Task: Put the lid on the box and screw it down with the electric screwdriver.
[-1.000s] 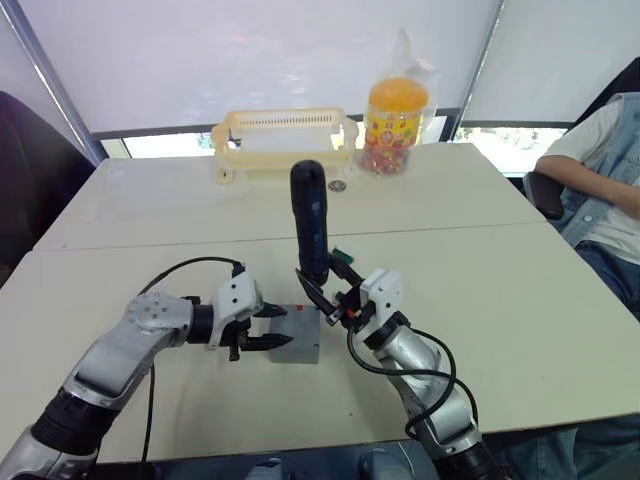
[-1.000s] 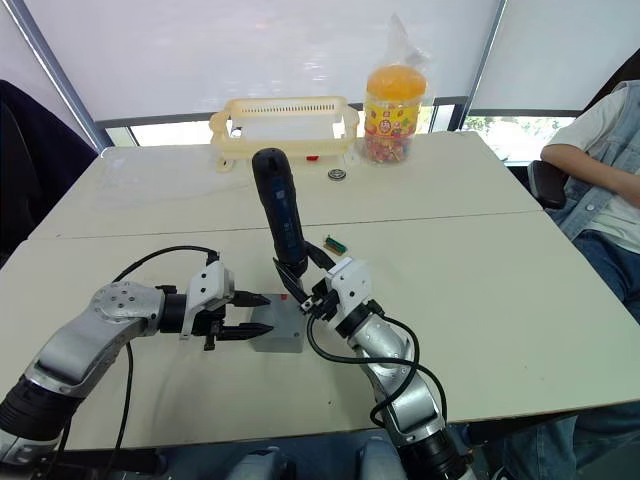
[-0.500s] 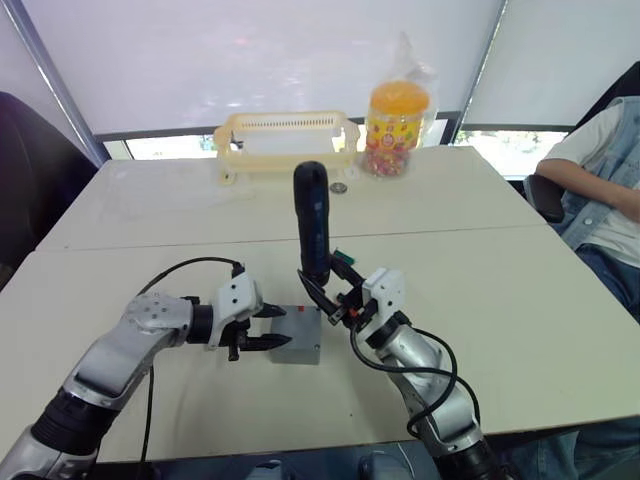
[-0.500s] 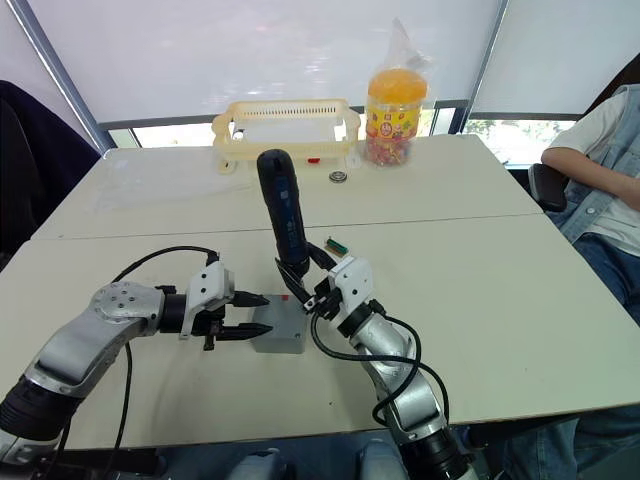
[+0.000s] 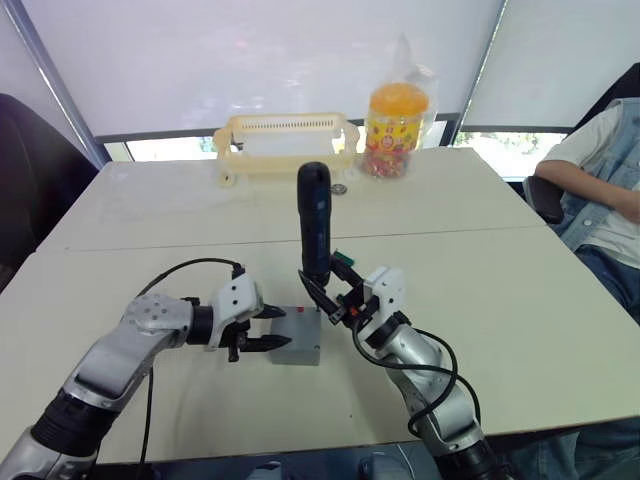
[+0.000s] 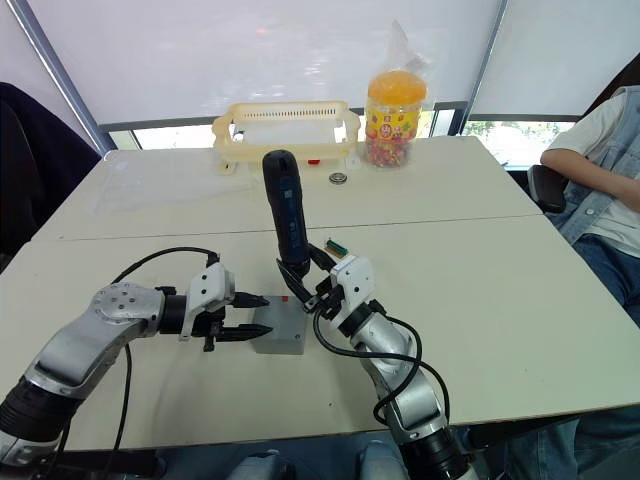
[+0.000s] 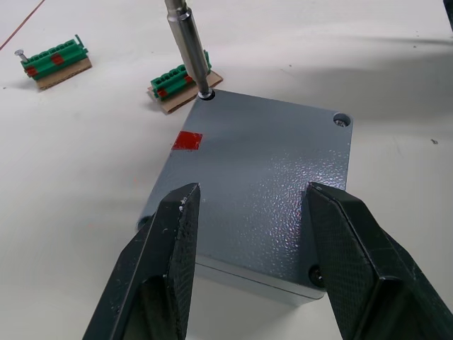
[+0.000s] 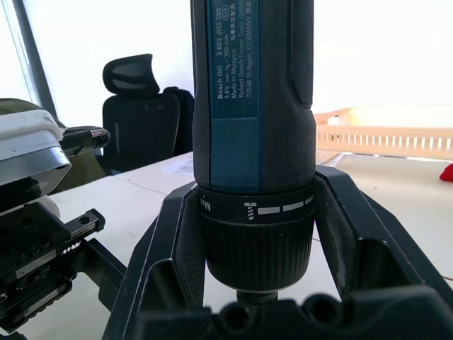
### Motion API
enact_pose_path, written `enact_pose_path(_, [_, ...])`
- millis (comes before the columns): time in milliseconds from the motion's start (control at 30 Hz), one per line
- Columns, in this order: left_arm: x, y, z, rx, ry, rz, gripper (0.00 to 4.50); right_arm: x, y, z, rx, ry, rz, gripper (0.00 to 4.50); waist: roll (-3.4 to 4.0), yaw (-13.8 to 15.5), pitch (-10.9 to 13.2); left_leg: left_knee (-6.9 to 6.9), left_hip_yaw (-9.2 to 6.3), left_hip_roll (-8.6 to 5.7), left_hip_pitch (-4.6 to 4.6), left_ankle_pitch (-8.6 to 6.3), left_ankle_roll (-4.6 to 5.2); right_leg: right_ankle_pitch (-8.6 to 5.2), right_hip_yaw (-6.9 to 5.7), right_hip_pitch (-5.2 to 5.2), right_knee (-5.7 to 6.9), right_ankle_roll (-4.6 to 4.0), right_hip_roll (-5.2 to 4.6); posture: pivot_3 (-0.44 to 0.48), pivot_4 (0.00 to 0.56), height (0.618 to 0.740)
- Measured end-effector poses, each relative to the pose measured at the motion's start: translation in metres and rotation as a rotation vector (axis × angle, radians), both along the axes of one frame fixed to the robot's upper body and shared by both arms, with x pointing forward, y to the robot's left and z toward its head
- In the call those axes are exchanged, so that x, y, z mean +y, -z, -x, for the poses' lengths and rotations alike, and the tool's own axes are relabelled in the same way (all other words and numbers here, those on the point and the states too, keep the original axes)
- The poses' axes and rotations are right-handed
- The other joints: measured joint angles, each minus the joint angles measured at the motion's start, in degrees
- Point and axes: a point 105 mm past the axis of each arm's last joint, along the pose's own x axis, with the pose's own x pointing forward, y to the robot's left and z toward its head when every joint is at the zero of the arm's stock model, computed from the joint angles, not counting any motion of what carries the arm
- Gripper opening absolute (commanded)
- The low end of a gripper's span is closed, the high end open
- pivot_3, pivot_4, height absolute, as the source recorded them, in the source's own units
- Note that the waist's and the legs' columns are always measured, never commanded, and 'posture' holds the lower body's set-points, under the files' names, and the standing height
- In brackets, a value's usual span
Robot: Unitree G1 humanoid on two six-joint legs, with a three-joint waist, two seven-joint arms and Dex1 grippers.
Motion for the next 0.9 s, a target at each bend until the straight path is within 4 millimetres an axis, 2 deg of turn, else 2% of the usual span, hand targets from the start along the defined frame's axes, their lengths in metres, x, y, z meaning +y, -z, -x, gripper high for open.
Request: enact_pose_path(900, [-0.0022, 0.0004, 0.0012, 0.003, 0.011, -0.002, 2.41, -0.0004, 0.0013, 0.0000, 0.002, 0.000, 0.008, 1.78, 0.07, 0.1, 0.0, -0.51, -0.11, -0.01, -0.01, -0.01, 0.02, 0.02, -0.20, 0.13, -0.74, 0.00, -0.03, 0.000, 0.150, 0.740])
